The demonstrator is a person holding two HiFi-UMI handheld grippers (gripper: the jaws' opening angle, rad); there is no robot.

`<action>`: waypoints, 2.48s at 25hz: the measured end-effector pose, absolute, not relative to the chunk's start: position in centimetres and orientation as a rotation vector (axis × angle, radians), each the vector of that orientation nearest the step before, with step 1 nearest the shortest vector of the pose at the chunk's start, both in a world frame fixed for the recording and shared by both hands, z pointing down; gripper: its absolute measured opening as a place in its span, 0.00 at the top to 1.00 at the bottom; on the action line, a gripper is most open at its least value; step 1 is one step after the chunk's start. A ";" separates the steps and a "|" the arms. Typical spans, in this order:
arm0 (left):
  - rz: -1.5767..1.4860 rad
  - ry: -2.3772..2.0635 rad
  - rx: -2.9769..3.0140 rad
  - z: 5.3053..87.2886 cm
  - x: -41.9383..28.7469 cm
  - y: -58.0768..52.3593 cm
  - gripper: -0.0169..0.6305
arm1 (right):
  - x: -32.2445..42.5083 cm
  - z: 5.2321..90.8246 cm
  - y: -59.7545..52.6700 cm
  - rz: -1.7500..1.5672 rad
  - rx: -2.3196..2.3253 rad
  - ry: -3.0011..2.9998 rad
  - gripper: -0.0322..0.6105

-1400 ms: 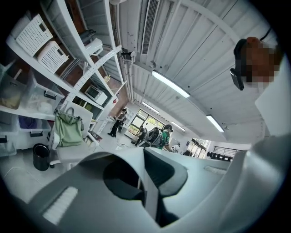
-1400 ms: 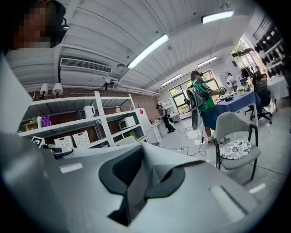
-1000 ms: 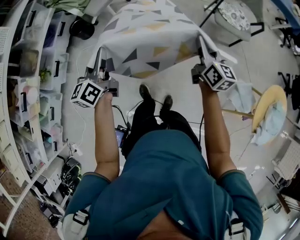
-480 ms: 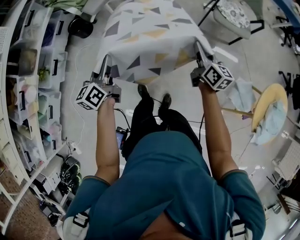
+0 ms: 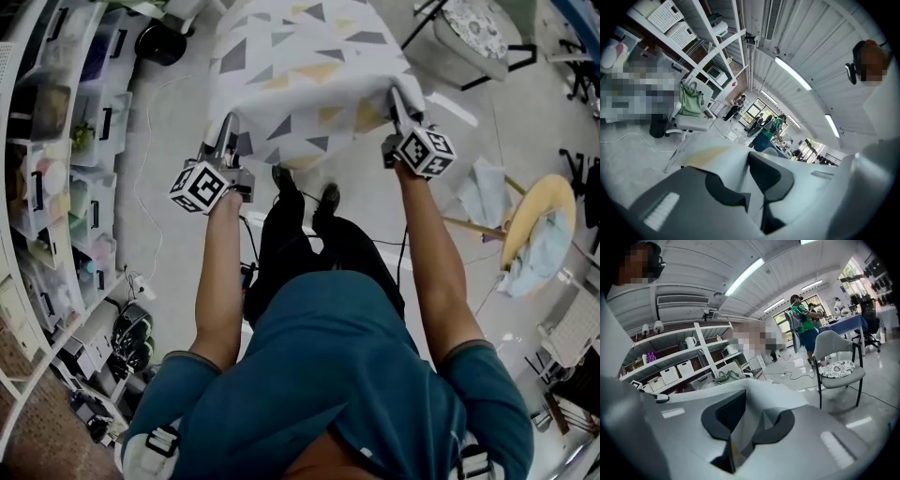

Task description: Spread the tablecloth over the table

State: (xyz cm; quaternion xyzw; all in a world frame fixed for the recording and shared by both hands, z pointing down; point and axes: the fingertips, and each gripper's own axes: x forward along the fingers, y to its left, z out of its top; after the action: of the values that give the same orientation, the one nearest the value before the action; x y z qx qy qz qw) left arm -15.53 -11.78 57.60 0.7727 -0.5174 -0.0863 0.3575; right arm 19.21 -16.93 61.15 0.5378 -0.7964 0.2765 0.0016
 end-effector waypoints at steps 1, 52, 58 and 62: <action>-0.225 -1.335 1.985 58.5 -15.4 -11.6 0.94 | 19.3 62.0 -17.0 0.884 1.691 -2.490 0.89; 0.238 -1.478 1.606 82.2 -19.9 -5.9 0.66 | 22.3 82.9 -12.1 1.162 1.551 -1.887 0.59; 0.248 -1.508 1.620 80.3 -21.4 -5.7 0.67 | 21.3 80.3 -12.2 1.116 1.537 -1.939 0.59; 0.229 -1.532 1.659 78.1 -22.3 -6.0 0.69 | 20.6 78.2 -12.6 1.094 1.542 -1.978 0.59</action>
State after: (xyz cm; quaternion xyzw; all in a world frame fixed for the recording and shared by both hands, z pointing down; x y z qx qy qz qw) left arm -22.35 -6.02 78.06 0.6626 -0.6118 0.0914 0.4222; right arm 20.55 -12.61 78.21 0.5519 -0.7080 0.3917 0.2015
